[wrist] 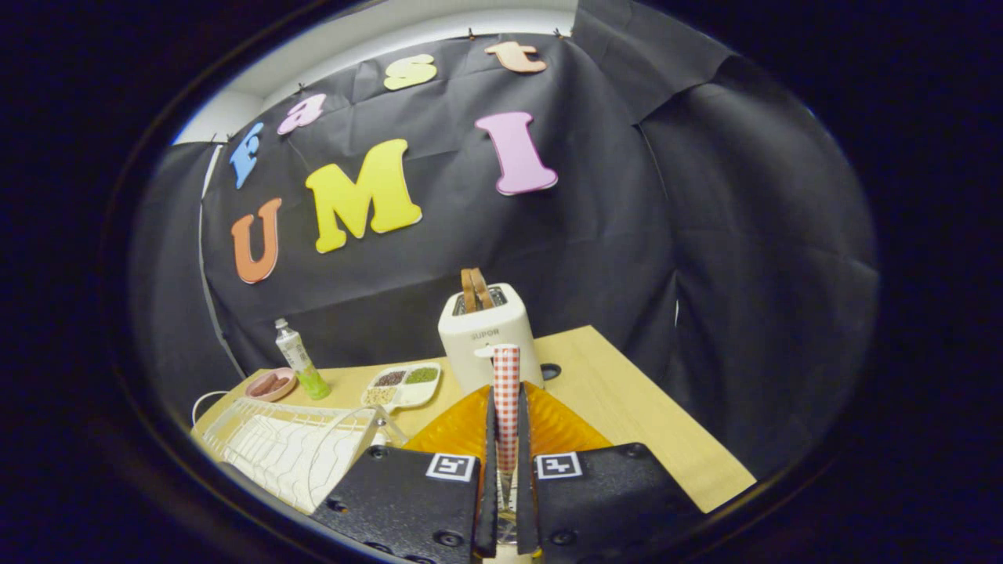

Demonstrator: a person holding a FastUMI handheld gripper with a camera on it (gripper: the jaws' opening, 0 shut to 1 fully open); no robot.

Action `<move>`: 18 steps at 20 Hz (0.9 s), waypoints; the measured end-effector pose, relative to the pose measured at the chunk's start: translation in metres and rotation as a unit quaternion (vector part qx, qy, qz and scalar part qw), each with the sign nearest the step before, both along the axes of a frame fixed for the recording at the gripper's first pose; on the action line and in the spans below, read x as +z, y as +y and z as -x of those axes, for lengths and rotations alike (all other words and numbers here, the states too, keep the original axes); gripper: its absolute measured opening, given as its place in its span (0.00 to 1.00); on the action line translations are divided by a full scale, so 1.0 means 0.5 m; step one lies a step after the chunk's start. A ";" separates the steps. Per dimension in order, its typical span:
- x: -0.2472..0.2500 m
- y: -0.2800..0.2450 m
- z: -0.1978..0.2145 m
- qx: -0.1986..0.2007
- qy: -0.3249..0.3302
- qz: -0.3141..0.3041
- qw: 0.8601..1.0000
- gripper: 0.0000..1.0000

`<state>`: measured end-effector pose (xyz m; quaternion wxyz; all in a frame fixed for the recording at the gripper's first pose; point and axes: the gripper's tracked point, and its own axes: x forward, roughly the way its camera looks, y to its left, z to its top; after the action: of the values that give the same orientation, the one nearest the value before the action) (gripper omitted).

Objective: Take the plate from the dish rack, then take the spoon from the basket and place it into the plate.

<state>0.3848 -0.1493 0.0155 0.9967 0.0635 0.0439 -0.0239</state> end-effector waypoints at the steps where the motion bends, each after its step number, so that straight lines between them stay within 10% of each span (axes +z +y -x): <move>1: 0.028 0.003 0.016 -0.006 -0.017 0.018 1.000 0.15; 10: 0.199 0.132 0.220 0.018 -0.109 0.068 0.992 0.15; 18: 0.140 0.295 0.359 0.054 -0.115 0.032 0.991 0.15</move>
<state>0.2055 -0.0018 0.0856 0.9965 0.0311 -0.0685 0.0365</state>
